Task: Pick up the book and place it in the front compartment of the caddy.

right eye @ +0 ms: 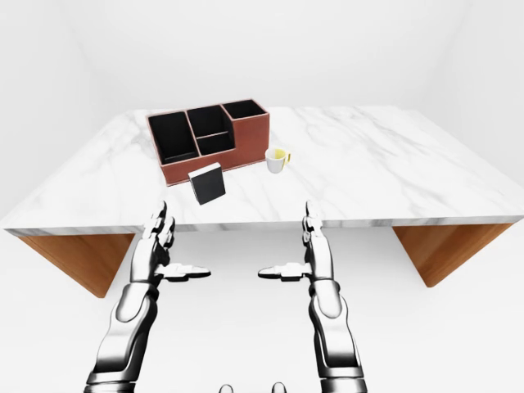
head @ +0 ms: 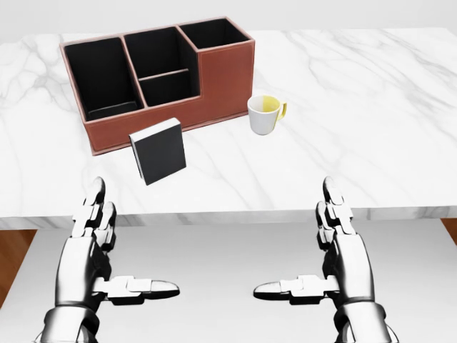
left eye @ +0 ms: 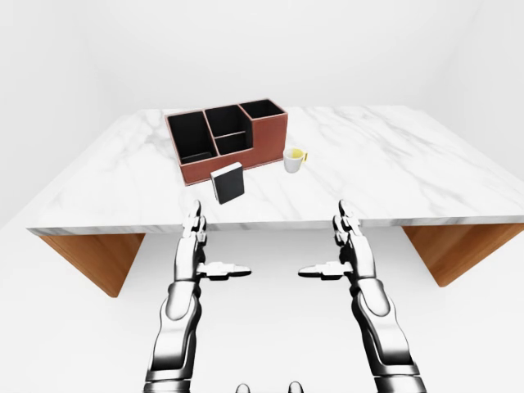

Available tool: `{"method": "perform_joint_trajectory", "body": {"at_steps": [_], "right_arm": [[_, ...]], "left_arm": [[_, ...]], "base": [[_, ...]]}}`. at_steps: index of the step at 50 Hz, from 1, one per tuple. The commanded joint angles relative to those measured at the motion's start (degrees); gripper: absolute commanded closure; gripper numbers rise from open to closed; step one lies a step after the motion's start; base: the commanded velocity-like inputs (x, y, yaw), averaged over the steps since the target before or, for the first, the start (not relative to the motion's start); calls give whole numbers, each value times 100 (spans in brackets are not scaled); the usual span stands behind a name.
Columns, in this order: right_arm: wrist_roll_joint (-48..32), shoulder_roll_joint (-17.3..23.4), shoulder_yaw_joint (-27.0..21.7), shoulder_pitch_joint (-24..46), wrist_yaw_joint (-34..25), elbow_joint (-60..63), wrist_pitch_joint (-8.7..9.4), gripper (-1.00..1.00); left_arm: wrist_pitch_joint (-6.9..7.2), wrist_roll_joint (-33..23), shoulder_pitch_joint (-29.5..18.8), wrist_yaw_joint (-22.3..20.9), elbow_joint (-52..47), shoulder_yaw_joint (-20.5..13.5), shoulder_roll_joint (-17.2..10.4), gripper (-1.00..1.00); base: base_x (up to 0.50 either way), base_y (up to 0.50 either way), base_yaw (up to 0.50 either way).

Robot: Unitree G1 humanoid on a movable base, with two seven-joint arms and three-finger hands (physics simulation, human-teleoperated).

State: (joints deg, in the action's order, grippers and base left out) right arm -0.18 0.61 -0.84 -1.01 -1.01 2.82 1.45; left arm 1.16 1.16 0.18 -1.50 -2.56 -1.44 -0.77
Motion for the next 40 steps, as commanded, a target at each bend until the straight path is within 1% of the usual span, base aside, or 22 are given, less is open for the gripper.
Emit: {"method": "perform_joint_trajectory", "body": {"at_steps": [1, 2, 3, 4, 5, 9, 10, 11, 17, 19, 20, 21, 26, 27, 29, 32, 33, 34, 35, 36, 37, 40], "right_arm": [[92, 159, -342, 159, -306, -592, -265, -98], [121, 172, -364, 239, -317, -815, -352, -98], [101, 195, -367, 331, -322, -1103, -527, -98], [103, 199, -364, 338, -320, -1126, -541, -98], [201, 239, -461, 583, -344, -1842, -645, -98], [373, 365, -552, 974, -381, -2922, -645, -98], [416, 382, -561, 1034, -382, -3130, -645, -98], [408, 397, -537, 1079, -396, -3308, -645, -98], [479, 403, -502, 1035, -347, -3165, -645, -98], [456, 370, -441, 785, -328, -2442, -645, -98], [428, 352, -431, 685, -297, -2136, -645, -98], [454, 334, -423, 541, -318, -1702, -645, -98], [421, 291, -470, 357, -335, -1166, -645, -98], [381, 276, -455, 277, -312, -919, -582, -98], [315, 239, -416, 119, -298, -404, -335, -98], [235, 184, -377, -45, -305, 100, -93, -98], [178, 163, -337, -137, -301, 370, 22, -98], [170, 156, -339, -142, -306, 388, 31, -98], [143, 139, -314, -207, -313, 592, 161, -98], [137, 134, -316, -210, -317, 605, 169, -98], [118, 130, -316, -186, -328, 556, 172, -98], [112, 125, -320, -184, -333, 553, 172, -98]], "left_arm": [[-616, -17, -795, -38, 1432, -403, -229, -100], [-616, -29, -909, 23, 1714, -403, -253, -100], [-616, -78, -1060, 83, 2147, -397, -288, -100], [-616, -71, -1074, 93, 2187, -388, -298, -100], [-616, -106, -1288, 175, 2779, -402, -324, -100], [-616, -186, -1757, 373, 4109, -370, -400, -100], [-616, -276, -1857, 545, 4366, -361, -416, -100], [-616, -211, -1690, 441, 3927, -334, -422, -100], [-616, -146, -1681, 375, 3855, -341, -432, -100], [-616, -94, -1645, 344, 3667, -365, -454, -100], [-616, -35, -1564, 296, 3388, -370, -451, -100], [-616, 42, -1357, 221, 2762, -368, -445, -100], [-616, 131, -1150, 94, 2018, -436, -434, -100], [-611, 173, -1098, 74, 1799, -461, -438, -100], [-374, 242, -984, 29, 1371, -488, -431, -100], [-133, 246, -701, -44, 735, -453, -371, -100], [-17, 222, -535, -81, 394, -411, -337, -100], [-7, 213, -525, -90, 371, -416, -327, -100], [98, 209, -401, -127, 107, -398, -300, -100], [106, 203, -394, -134, 90, -403, -293, -100], [48, 178, -376, -161, 111, -395, -275, -100], [45, 169, -376, -169, 112, -402, -268, -100]], "base": [[0, 0, 0], [0, 0, 0], [0, 0, 0], [0, 0, 0], [0, 0, 0], [0, 0, 0], [0, 0, 0], [0, 0, 0], [0, 0, 0], [0, 0, 0], [0, 0, 0], [0, 0, 0], [0, 0, 0], [0, 0, 0], [0, 0, 0], [0, 0, 0], [0, 0, 0], [0, 0, 0], [0, 0, 0], [0, 0, 0], [0, 0, 0], [0, 0, 0]]}}
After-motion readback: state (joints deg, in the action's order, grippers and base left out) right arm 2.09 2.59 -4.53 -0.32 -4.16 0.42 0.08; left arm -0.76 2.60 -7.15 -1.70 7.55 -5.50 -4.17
